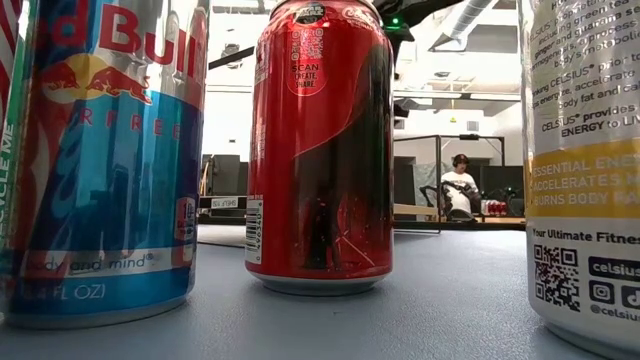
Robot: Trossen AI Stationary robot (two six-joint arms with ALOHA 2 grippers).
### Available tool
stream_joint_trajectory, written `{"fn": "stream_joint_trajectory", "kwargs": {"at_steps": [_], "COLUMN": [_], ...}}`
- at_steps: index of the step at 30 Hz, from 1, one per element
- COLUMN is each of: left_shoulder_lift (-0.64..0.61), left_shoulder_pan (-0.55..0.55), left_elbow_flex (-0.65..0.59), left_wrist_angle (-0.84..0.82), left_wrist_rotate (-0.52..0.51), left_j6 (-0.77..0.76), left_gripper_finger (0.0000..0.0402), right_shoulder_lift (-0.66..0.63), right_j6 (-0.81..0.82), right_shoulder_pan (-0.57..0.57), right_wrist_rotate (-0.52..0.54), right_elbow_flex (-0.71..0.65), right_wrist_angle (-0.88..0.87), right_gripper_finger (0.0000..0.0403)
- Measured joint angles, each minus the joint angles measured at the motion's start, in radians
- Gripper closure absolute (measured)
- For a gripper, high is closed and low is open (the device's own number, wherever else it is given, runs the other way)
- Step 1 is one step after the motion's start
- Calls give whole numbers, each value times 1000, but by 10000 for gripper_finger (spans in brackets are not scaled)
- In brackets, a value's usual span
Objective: Place canned beverage on shelf
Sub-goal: Put the middle blue soda can on the shelf
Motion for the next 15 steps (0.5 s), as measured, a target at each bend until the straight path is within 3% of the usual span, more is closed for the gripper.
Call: {"fn": "stream_joint_trajectory", "kwargs": {"at_steps": [5, 15], "left_shoulder_lift": [0, 0], "left_shoulder_pan": [0, 0], "left_elbow_flex": [0, 0], "left_wrist_angle": [0, 0], "left_wrist_rotate": [0, -1], "left_j6": [-2, -7], "left_gripper_finger": [207, 207], "right_shoulder_lift": [0, 0], "right_j6": [29, 20], "right_shoulder_pan": [3, 9], "right_wrist_rotate": [-7, -9], "right_elbow_flex": [0, 0], "right_wrist_angle": [20, 93], "right_gripper_finger": [51, 56]}}
